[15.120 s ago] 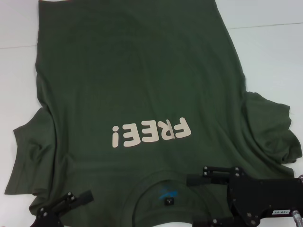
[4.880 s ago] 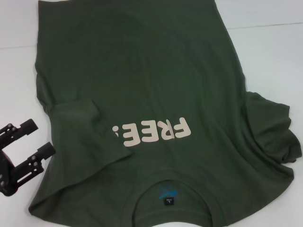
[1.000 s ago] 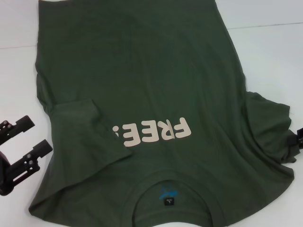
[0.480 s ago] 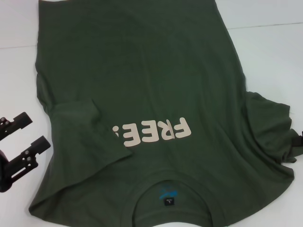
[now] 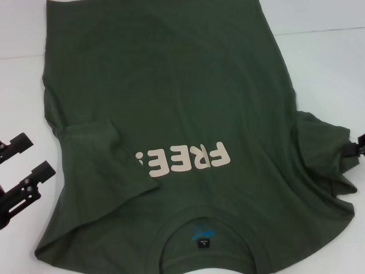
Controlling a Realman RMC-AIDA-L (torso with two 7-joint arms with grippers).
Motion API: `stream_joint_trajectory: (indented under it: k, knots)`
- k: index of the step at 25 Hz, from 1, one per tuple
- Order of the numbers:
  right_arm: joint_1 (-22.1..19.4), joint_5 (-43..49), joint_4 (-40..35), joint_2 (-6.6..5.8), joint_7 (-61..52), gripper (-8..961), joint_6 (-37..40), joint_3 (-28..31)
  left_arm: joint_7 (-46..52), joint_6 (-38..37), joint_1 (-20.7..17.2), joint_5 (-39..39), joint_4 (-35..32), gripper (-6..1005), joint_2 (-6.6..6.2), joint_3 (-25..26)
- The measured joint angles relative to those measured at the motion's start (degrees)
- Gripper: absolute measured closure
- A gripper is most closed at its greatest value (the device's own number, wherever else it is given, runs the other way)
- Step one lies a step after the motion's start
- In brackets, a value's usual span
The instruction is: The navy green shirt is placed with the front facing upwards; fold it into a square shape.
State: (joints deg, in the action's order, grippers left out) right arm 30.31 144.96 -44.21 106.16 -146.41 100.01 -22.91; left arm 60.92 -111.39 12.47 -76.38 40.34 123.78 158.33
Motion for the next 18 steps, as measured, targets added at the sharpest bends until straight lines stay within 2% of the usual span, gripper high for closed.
stream_joint_trajectory:
  k: [6, 14, 18]
  knots:
    - [2.84, -0.3, -0.04, 1.91, 0.46, 947, 0.77, -0.3, 0.14, -0.22, -0.13, 0.0, 0.0, 337, 0.04, 0.78]
    - [8.06, -0.35, 0.64, 5.76, 1.23, 946, -1.19, -3.21, 0.11, -0.3, -0.25, 0.01, 0.0, 337, 0.05, 0.84]
    - [9.76, -0.37, 2.48, 6.58, 1.37, 944, -3.04, -4.52, 0.04, -0.37, -0.38, 0.01, -0.04, 337, 0.05, 0.84]
